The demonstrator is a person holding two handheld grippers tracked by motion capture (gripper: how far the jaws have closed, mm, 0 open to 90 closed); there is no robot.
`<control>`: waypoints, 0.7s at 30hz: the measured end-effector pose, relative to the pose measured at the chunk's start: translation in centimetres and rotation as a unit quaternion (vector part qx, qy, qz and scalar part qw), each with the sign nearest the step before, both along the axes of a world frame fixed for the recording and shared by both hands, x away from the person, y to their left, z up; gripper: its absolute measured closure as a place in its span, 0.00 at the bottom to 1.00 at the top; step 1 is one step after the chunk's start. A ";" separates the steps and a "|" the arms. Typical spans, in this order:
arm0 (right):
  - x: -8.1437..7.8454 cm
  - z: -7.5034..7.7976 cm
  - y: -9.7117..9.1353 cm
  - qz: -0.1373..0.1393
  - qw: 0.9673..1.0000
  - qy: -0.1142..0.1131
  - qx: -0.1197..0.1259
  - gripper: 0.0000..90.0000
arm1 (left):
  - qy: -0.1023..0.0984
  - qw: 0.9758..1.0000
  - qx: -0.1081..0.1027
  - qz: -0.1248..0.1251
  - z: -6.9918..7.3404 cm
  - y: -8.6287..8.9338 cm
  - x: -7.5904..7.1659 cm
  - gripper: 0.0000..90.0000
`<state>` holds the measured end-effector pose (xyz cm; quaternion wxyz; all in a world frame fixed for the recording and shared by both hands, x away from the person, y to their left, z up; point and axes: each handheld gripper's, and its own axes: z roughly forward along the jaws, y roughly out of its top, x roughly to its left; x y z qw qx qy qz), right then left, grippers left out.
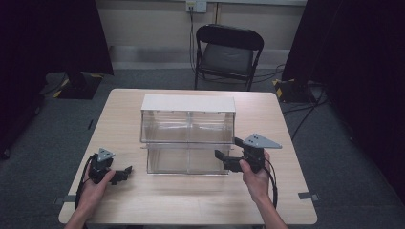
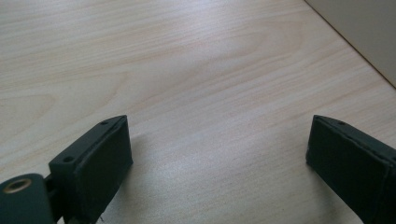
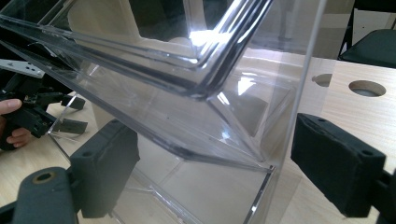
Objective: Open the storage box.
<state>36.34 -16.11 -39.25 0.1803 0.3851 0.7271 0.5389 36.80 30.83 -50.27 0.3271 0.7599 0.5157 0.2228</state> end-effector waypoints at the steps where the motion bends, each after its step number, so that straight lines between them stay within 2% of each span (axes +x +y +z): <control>1: 0.0 0.0 0.0 0.001 1.000 0.000 0.001 0.16 | 0.000 1.000 -0.002 0.001 0.0 0.0 0.0 0.07; 21: 0.1 0.0 0.0 0.005 1.000 0.001 0.001 0.16 | 0.000 1.000 -0.001 0.000 0.0 0.0 0.0 0.07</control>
